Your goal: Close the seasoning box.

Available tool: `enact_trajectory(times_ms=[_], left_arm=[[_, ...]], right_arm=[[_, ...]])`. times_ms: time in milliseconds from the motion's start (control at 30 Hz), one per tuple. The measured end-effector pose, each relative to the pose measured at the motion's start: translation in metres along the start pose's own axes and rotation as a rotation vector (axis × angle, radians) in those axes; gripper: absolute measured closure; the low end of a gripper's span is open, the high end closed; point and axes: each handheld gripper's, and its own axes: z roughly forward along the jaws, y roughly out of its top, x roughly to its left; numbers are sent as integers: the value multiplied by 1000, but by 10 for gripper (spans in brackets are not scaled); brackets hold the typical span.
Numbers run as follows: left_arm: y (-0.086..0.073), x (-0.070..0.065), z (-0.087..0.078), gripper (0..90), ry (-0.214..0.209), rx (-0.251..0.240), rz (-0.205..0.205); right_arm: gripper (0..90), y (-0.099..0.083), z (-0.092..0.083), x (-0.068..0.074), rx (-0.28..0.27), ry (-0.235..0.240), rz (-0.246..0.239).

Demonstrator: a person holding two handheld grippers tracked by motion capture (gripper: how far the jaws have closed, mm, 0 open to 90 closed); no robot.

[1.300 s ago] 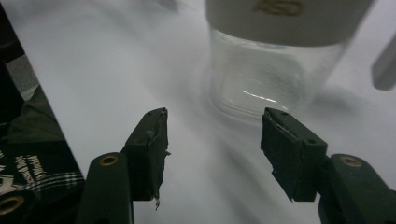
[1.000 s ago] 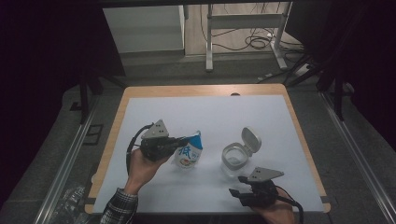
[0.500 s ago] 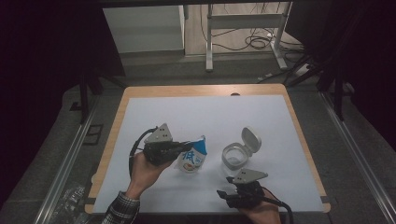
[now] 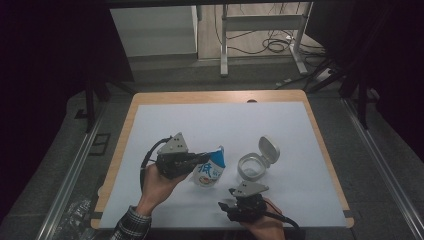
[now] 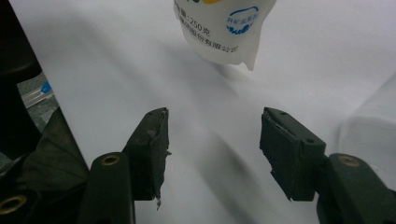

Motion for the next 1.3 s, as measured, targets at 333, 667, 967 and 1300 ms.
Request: enact_trajectory(times_ms=[333, 667, 967, 1300], left_arm=[[8, -7, -4, 900, -2, 0, 1], [19, -12, -8, 900, -5, 5, 5], [29, -16, -14, 900, -13, 4, 3], [35, -19, -13, 900, -31, 14, -4]], right_arm=[[527, 4, 22, 3, 4, -50, 1], [575, 10, 35, 3, -27, -90, 45], [580, 13, 42, 2, -73, -125, 48], [580, 16, 45, 1, -141, -165, 22]])
